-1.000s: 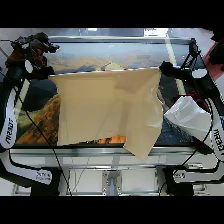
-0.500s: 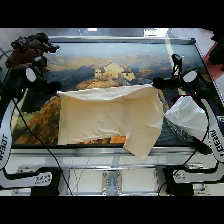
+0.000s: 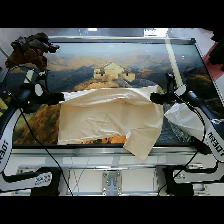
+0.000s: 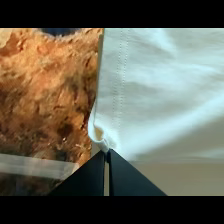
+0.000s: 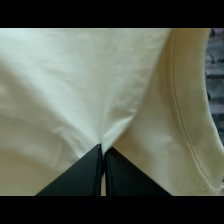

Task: Fold the shirts.

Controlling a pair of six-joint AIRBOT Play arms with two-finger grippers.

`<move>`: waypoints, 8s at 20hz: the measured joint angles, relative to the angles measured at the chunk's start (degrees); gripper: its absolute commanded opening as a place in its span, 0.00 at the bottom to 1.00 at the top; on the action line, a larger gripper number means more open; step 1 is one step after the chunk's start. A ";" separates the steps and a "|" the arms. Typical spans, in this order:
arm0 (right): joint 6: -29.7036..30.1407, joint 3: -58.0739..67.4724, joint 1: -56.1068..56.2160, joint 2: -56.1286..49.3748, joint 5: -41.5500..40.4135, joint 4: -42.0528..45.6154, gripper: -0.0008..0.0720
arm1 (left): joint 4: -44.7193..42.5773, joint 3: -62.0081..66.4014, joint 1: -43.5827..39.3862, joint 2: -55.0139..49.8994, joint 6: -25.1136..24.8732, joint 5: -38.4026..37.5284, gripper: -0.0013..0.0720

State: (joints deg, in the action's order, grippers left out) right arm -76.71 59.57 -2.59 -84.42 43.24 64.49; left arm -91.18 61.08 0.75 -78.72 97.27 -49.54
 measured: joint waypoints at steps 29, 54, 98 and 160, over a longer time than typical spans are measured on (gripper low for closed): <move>-7.50 -34.80 -14.91 25.44 24.09 -3.45 0.70 | 3.93 -1.77 0.00 20.44 -0.31 -7.74 0.47; 9.73 -29.92 -14.91 25.64 23.87 -26.21 0.05 | 14.86 -32.74 13.29 26.21 14.88 -20.63 0.64; 3.13 -2.40 -4.50 13.68 6.64 -22.93 0.04 | 21.94 1.84 10.58 8.37 -0.52 4.72 0.03; -0.50 35.06 0.46 -1.79 38.66 -14.62 0.04 | 28.72 28.30 -31.91 -29.66 -12.85 2.64 0.03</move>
State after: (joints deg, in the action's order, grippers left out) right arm -77.21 94.63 -2.13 -86.21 81.91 49.87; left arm -62.46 89.38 -31.16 -108.38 84.42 -46.89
